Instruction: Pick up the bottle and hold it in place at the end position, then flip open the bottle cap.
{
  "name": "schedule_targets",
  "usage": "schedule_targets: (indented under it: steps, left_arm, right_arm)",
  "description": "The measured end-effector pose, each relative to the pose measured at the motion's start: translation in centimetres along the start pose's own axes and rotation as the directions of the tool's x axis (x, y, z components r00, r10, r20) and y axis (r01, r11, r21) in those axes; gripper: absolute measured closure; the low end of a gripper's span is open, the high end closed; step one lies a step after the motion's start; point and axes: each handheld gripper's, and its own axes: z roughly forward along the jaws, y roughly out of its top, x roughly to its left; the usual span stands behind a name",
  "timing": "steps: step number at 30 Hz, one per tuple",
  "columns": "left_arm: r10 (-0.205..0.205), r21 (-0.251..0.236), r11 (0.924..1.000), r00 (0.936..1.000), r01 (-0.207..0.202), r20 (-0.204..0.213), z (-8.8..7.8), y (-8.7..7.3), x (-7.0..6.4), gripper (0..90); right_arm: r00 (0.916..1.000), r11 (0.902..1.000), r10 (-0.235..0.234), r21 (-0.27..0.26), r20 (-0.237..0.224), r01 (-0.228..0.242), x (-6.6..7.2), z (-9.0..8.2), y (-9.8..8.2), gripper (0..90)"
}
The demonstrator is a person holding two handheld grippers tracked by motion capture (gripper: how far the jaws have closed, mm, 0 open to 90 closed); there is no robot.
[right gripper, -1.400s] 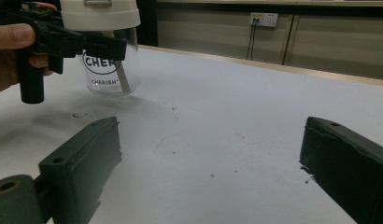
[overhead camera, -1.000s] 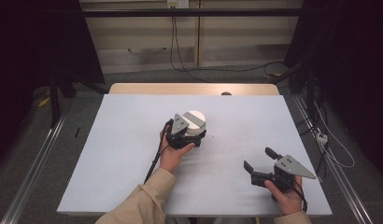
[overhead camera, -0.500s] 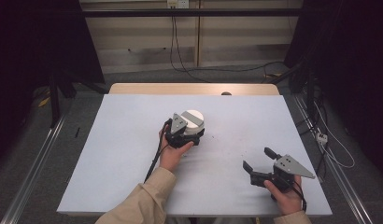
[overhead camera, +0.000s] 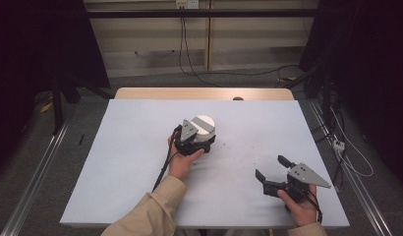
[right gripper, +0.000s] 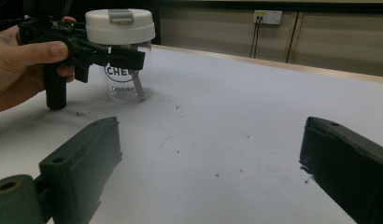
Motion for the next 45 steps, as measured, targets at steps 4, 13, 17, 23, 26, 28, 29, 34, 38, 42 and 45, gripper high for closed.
schedule_targets:
  steps: [4, 13, 17, 23, 26, 28, 29, 34, 38, 42, 45]
  left_arm:
    - [0.01, 0.0, 0.9999, 0.9999, -0.01, 0.001, 0.0, 0.0, -0.1, 18.4]
    - [0.009, 0.001, 1.0, 1.0, -0.009, 0.001, 0.0, 0.0, 0.0, 18.5]
    - [0.016, 0.002, 0.9999, 0.9999, -0.016, -0.002, 0.0, 0.0, -0.1, 18.5]
    - [0.018, 0.002, 0.9998, 0.9998, -0.018, -0.003, 0.0, 0.0, -0.1, 18.5]
    - [0.021, 0.004, 0.9998, 0.9998, -0.021, -0.001, 0.0, 0.0, -0.2, 18.5]
    - [0.024, 0.004, 0.9997, 0.9997, -0.024, -0.005, 0.0, 0.0, -0.2, 18.5]
    - [0.021, 0.003, 0.9998, 0.9998, -0.021, -0.004, 0.0, 0.0, -0.2, 18.5]
    - [0.018, 0.004, 0.9998, 0.9998, -0.018, -0.003, 0.0, 0.0, -0.1, 18.5]
    - [0.02, 0.004, 0.9998, 0.9998, -0.02, 0.0, 0.0, 0.0, -0.1, 18.5]
    - [0.023, 0.005, 0.9997, 0.9997, -0.023, 0.0, 0.0, 0.0, -0.1, 18.5]
    - [0.023, 0.004, 0.9997, 0.9997, -0.023, -0.004, 0.0, 0.0, -0.2, 18.5]
  right_arm:
    - [1.0, 1.0, -0.005, 0.003, -0.005, 0.005, 0.0, 0.1, 0.0, 5.0]
    - [0.9992, 0.9996, -0.02, 0.017, -0.034, 0.021, 0.4, 1.1, 0.6, 4.8]
    - [0.9988, 0.9992, -0.02, 0.034, -0.045, 0.022, 0.6, 1.8, 1.0, 4.8]
    - [0.9987, 0.9991, -0.012, 0.041, -0.049, 0.014, 0.6, 2.1, 1.2, 4.9]
    - [0.9986, 0.9991, -0.012, 0.04, -0.052, 0.014, 0.7, 2.4, 1.5, 5.0]
    - [0.9985, 0.9991, -0.013, 0.04, -0.054, 0.016, 0.8, 2.5, 1.7, 5.0]
    - [0.9985, 0.9991, -0.009, 0.042, -0.054, 0.012, 0.8, 2.6, 1.8, 4.9]
    - [0.9979, 0.9988, -0.009, 0.048, -0.064, 0.012, 0.9, 3.1, 2.0, 4.8]
    - [0.9968, 0.9981, -0.002, 0.061, -0.08, 0.007, 1.1, 3.6, 2.3, 4.1]
    - [0.9959, 0.9979, -0.001, 0.064, -0.09, 0.007, 1.2, 4.0, 2.5, 4.0]
    - [0.9958, 0.9975, -0.006, 0.07, -0.091, 0.013, 1.5, 4.3, 2.8, 3.9]
